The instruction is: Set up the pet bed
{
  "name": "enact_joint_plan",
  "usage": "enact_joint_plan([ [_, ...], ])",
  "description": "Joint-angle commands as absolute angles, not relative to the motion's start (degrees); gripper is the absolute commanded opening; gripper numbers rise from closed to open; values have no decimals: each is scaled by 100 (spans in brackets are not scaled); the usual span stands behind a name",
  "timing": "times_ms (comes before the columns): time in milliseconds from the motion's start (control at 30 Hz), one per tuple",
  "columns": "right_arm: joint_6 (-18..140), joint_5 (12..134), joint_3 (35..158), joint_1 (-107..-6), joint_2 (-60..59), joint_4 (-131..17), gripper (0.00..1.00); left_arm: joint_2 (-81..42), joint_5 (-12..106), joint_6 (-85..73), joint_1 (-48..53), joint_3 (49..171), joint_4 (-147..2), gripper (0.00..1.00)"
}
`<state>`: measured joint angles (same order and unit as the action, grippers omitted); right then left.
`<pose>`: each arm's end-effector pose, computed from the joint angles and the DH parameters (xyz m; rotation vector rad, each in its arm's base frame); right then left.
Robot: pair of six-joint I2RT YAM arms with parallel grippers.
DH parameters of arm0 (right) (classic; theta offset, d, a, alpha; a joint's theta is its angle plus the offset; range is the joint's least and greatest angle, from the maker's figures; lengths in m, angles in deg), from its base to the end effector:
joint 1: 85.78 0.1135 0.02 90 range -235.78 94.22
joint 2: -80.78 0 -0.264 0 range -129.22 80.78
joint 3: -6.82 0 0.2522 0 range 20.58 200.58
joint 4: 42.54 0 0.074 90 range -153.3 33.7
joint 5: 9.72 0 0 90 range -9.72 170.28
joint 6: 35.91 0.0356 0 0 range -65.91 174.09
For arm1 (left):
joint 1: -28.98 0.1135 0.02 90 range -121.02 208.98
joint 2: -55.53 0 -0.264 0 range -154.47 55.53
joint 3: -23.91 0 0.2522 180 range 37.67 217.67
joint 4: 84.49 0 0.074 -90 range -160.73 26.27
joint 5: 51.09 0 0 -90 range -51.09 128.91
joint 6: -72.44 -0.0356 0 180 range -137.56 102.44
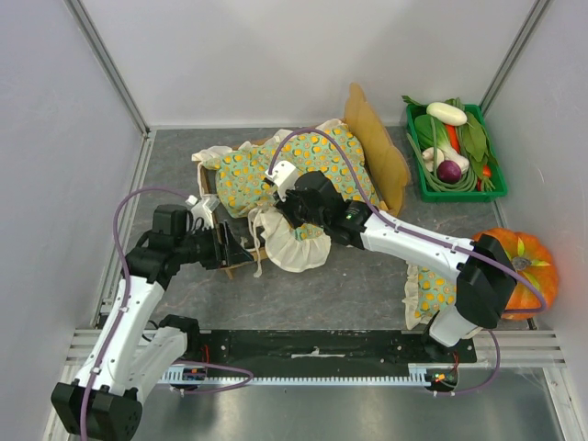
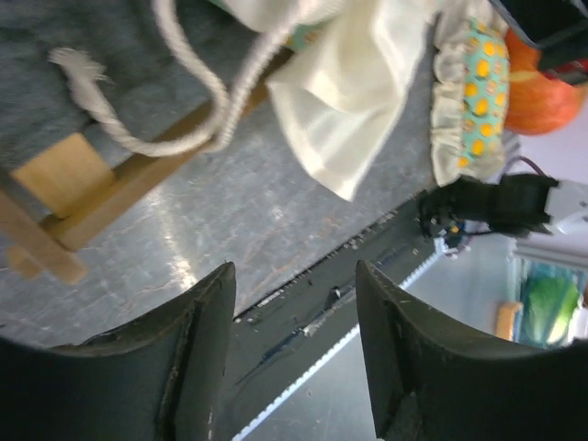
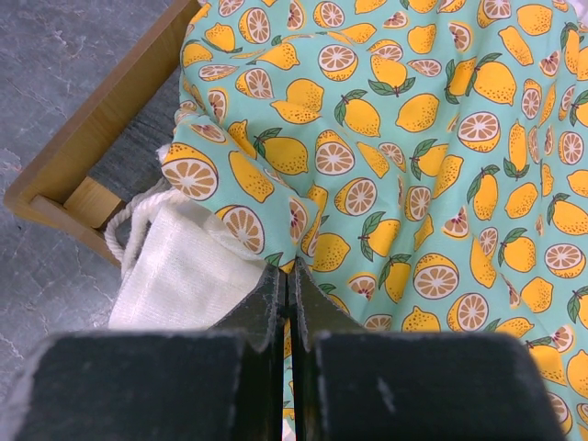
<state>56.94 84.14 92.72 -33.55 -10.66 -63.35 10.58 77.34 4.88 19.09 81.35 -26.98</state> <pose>0.2321 0.2956 0.3045 -0.8258 1.9000 0.5325 0.1454 -0.0478 0.2825 0.0806 2.3836 -1.0623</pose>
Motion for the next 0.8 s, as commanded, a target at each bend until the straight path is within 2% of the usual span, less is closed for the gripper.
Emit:
enact_joint_plan([
  [0,5778,8371,9265,-3401,-738,-6096,0,948,6731,564,1896,8232,-2871,62],
  [267,5928,8415,8949,-3401,-412,-6096,0,113,5789,1003,1896,8338,-4354,62],
  [400,5980,8345,8887,-3401,-342,-6096,0,-142,6121,1144,1897,8083,-5303,60],
  [767,5910,8336,8931,-3401,-342,-6140,0,-564,6624,1188,1879,7740,-5895,52],
])
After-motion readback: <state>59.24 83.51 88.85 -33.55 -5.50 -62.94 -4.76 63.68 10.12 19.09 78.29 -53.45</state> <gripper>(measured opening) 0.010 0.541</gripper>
